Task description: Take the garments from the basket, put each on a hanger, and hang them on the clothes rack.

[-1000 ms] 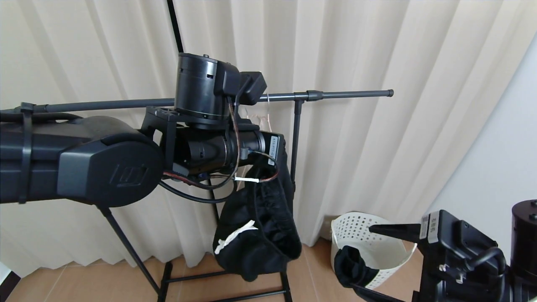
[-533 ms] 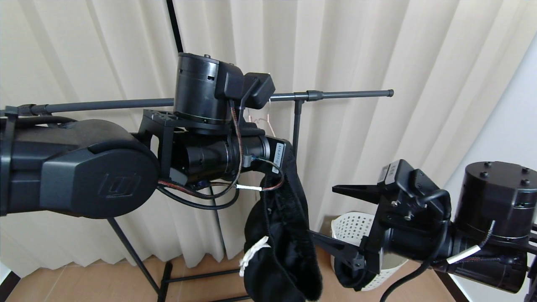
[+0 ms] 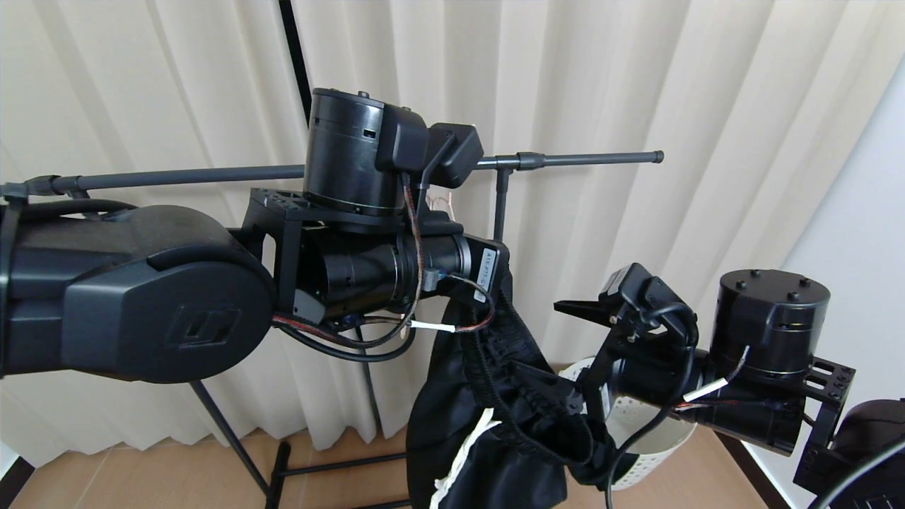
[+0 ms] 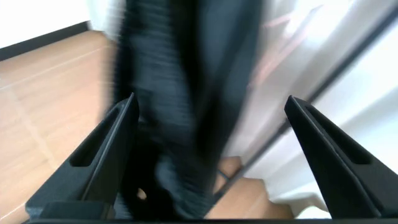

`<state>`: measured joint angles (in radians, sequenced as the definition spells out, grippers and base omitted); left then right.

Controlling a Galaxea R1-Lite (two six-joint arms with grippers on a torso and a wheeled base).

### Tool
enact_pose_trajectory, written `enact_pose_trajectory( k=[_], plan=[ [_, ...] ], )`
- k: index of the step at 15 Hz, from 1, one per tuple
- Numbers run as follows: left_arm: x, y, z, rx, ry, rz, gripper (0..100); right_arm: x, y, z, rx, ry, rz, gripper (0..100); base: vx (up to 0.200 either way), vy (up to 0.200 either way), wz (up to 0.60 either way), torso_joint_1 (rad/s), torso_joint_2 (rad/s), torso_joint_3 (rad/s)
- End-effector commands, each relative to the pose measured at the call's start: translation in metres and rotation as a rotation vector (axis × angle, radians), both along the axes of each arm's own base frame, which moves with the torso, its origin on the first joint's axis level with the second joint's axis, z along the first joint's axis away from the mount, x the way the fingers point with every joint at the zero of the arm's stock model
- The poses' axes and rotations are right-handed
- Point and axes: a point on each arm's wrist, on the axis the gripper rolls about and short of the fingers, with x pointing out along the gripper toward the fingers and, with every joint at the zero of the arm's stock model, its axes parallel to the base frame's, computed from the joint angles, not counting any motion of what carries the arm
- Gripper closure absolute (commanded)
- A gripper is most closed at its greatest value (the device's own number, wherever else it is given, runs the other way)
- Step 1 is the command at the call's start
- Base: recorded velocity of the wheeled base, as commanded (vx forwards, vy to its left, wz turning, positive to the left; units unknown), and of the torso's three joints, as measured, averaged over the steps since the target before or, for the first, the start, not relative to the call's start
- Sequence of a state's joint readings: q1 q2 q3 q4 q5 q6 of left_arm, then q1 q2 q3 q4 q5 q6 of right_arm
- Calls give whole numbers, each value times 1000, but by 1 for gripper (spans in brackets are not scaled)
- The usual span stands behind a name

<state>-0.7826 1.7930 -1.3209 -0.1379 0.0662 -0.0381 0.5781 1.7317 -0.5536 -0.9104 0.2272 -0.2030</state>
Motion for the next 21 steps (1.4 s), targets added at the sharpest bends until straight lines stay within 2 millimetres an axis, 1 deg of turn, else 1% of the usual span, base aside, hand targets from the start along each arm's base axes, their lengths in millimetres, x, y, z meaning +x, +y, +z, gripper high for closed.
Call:
enact_pose_trajectory(
  k=[1,3,5,6,9,14,16,18,21],
  plan=[
    [-4,2,2,-3,-5,-3,100,4,-7,-12,-30,27,-19,0,0,0,0,0,0,0],
    [-4,3,3,-5,-6,-5,100,4,-7,-16,-28,33,-16,0,0,0,0,0,0,0],
    [-4,3,4,-7,-8,-5,100,8,-4,-26,-42,50,-9,0,0,0,0,0,0,0],
    [-4,3,5,-10,-11,-3,100,10,-4,-27,-36,39,-12,0,0,0,0,0,0,0],
    [-5,5,4,-6,-6,-3,100,15,-8,-33,-45,57,-32,0,0,0,0,0,0,0],
    [-9,9,9,-17,-17,-3,100,22,-17,-39,-55,72,-69,0,0,0,0,0,0,0],
    [-11,11,8,-14,-14,-3,100,25,-25,-42,-76,70,-88,0,0,0,0,0,0,0],
    [-11,11,8,-13,-13,-3,100,28,-25,-46,-84,79,-93,0,0,0,0,0,0,0],
    [-11,11,7,-10,-11,-7,100,30,-26,-47,-79,83,-78,0,0,0,0,0,0,0]
  ],
)
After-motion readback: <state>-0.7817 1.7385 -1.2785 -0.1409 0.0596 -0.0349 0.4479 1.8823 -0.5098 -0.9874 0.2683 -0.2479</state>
